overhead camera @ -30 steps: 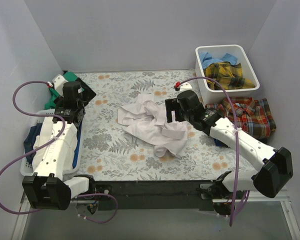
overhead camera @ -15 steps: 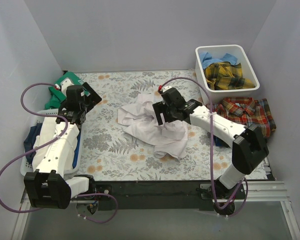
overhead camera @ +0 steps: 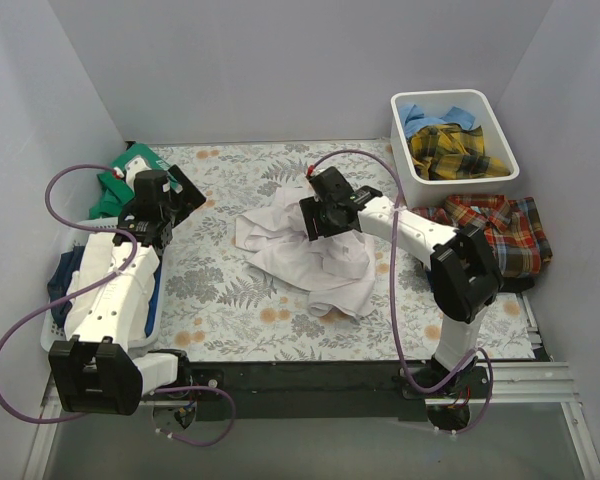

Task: Fold and stack the long sleeve shirts
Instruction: Move the shirt to the center of the board, then flatten the shirt out

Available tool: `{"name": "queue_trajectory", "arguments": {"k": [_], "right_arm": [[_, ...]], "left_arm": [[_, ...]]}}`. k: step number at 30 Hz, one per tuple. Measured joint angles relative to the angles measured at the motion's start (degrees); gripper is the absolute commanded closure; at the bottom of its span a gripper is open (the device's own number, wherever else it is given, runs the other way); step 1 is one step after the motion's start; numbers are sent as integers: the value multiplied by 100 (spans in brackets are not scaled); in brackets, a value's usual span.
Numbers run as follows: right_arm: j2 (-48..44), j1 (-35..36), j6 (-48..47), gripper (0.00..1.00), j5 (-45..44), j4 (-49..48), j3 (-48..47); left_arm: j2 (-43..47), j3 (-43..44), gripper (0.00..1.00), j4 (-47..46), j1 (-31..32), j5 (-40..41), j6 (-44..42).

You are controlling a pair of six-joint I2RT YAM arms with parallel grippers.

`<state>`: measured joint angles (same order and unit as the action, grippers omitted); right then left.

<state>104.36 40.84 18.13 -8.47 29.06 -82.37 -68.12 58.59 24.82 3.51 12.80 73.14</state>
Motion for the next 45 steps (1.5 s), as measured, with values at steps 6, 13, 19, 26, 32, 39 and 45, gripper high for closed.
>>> {"name": "queue_trajectory", "arguments": {"k": [6,13,19,26,32,39,45], "right_arm": [[214,-136,160,31,26,107,-48],[216,-190,339,31,-44,251,-90],[433,-210,391,64,105,245,-396],[1200,-251,376,99,179,275,-1360],[1038,-295,223,99,-170,415,-1759],[-809,-297,-297,99,-627,448,-1773],[-2391,-297,-706,99,-588,79,-1871]], "left_arm": [[0,9,2,-2,0,-20,-74],[0,50,2,-2,15,-22,-164],[-11,111,2,0,98,-20,-227],[-72,192,2,-7,168,-42,-262],[-96,192,2,-129,212,-474,-391],[-702,382,5,-348,236,-1604,-769],[-1506,407,8,-664,299,-2605,-1161]]}}
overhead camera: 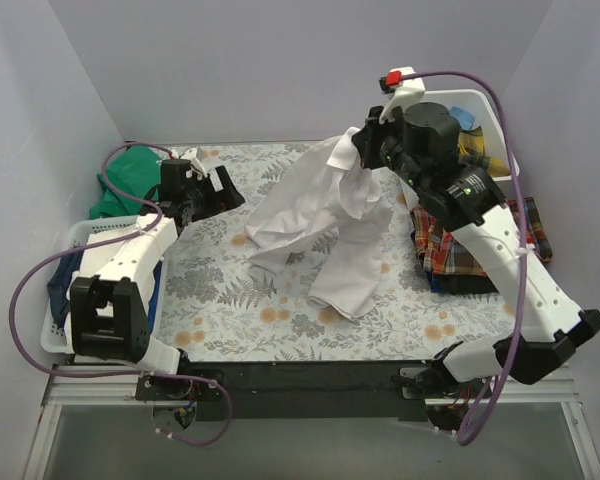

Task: Fold and stack the long sleeve shirts
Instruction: Flatten the shirt out

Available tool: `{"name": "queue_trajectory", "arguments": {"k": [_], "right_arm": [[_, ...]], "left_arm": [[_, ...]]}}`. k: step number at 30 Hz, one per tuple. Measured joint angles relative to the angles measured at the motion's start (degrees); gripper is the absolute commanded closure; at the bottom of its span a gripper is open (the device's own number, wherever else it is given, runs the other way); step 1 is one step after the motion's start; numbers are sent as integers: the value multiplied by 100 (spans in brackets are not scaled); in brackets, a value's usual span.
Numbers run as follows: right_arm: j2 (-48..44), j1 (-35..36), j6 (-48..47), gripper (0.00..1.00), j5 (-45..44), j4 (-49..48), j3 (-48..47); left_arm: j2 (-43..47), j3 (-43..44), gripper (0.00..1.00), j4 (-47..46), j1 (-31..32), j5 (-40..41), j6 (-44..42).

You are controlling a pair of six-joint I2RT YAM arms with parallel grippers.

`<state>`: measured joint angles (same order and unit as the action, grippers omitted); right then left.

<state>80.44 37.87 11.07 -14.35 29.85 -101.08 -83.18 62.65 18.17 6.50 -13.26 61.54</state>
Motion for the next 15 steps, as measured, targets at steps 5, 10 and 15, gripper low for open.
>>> {"name": "queue_trajectory", "arguments": {"k": [5,10,15], "right_arm": [[-411,0,-170,99,302,-92,107],[-411,0,-236,99,616,20,483],[-411,0,-234,99,776,153,605]], "left_arm": [[-603,9,8,-623,232,-634,-278],[-1305,323,10,-1075,573,-1189,-691],[-1593,433,10,-1287,811,-1690,-1060]]}}
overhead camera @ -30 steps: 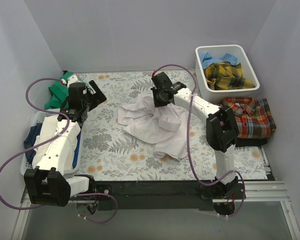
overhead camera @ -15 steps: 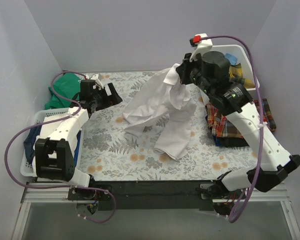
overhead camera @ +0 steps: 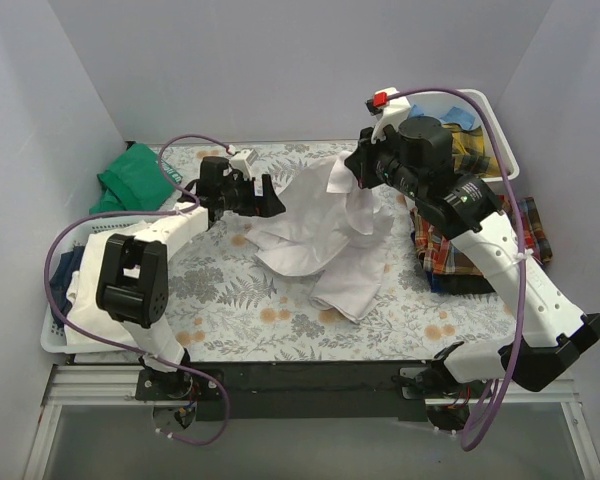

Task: Fold and stack the long sleeve shirts
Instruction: Flatten the shirt out

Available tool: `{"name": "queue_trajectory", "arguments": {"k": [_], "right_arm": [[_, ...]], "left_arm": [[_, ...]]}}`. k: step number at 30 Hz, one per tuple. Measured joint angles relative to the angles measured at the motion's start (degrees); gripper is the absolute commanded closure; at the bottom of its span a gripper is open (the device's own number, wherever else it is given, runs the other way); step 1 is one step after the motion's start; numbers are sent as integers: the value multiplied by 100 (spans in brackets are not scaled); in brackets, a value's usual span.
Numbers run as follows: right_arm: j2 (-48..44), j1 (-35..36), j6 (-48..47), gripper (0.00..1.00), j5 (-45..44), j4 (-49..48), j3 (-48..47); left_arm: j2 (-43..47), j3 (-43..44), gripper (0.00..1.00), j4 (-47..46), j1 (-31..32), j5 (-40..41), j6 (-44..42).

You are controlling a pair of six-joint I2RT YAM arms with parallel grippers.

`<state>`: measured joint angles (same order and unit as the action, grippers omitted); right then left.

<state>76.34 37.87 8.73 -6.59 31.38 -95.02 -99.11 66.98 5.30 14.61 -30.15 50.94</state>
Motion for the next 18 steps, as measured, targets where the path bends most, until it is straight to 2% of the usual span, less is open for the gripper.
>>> {"name": "queue_trajectory", "arguments": {"k": [5,8,10,11,13,14,18], "right_arm": [[-2,0,0,99,66,11,0],[-4,0,-9,99,105,59,-13],[-4,-2,-31,99,140,197,-98],[-4,-4,-46,99,151,269,-173],[-4,-13,-81,99,168,402,-372],[-7,-24,-101,99,170,466,-496],[-125,-63,-149,99,140,575,-767]], "left_arm": [[-50,-61,8,-267,70,-109,-186],[-411,127,9,-446,133,-63,-280],[-815,358,21,-555,205,48,-378],[-1010,472,33,-575,249,94,-415],[-1322,660,95,-577,323,120,-455],[-1475,761,100,-564,348,118,-479],[-1589,944,100,-538,435,234,-444]]}}
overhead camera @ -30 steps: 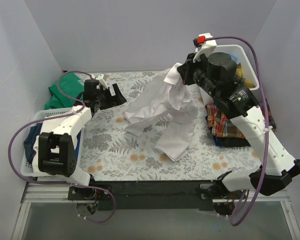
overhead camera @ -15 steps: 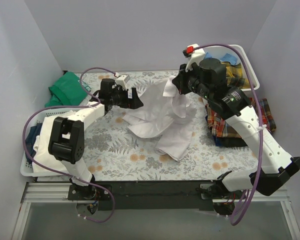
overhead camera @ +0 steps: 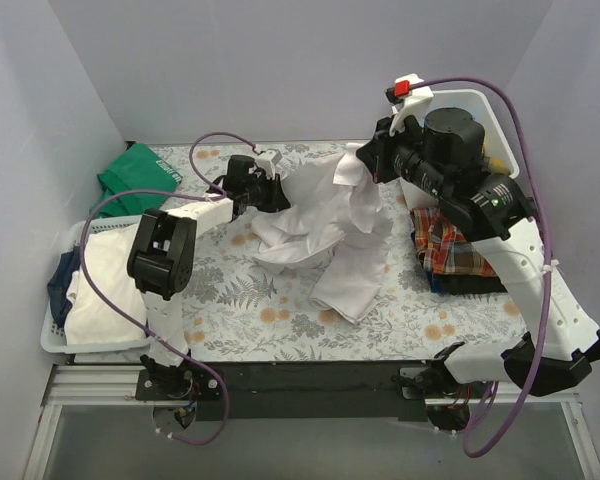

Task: Fold and stack the long sleeve shirts
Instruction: Flatten the shirt out

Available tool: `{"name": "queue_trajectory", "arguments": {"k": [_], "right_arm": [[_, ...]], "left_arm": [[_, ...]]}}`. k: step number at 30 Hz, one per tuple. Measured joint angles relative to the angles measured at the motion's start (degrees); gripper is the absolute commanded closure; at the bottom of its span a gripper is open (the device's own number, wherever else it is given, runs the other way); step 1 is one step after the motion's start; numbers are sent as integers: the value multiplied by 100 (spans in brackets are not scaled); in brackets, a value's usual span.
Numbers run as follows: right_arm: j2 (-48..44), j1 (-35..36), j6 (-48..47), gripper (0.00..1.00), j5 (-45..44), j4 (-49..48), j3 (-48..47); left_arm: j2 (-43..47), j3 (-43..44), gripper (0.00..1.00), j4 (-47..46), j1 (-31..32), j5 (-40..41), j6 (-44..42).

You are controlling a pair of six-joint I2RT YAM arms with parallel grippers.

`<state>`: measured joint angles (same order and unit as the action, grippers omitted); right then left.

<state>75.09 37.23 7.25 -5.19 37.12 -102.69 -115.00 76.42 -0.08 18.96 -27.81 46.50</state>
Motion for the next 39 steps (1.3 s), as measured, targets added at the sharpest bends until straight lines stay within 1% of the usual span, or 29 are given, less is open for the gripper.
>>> {"name": "queue_trajectory", "arguments": {"k": [2,4,8,13,18,23,27,31,36,39], "right_arm": [[-72,-11,-2,99,-90,33,-7],[-114,-26,-2,99,-247,33,-7],[-127,-114,0,99,-610,13,-4],[44,-323,7,99,-1091,-35,-149],[293,-542,-31,99,-1419,-284,-590],[205,-573,-201,99,-1412,-802,-863],[-44,-573,-326,99,-1130,-1255,-898],[-315,-573,-409,99,-632,-1650,-901],[-542,-573,-450,99,127,-2031,-909],[-573,-566,-459,99,699,-2201,-931]], "left_arm": [[179,11,100,13,24,269,26],[490,11,100,76,22,704,22],[1469,92,100,341,-17,1757,-17],[2492,817,100,538,-52,2741,-63],[3250,1451,100,616,-50,3416,-179],[3685,1906,100,728,-50,3773,-363],[3928,2240,100,826,-48,3971,-487],[4026,2721,100,911,-46,4271,-634],[4026,3462,100,881,-44,4697,-785],[4041,3779,100,654,-44,4909,-870]]}}
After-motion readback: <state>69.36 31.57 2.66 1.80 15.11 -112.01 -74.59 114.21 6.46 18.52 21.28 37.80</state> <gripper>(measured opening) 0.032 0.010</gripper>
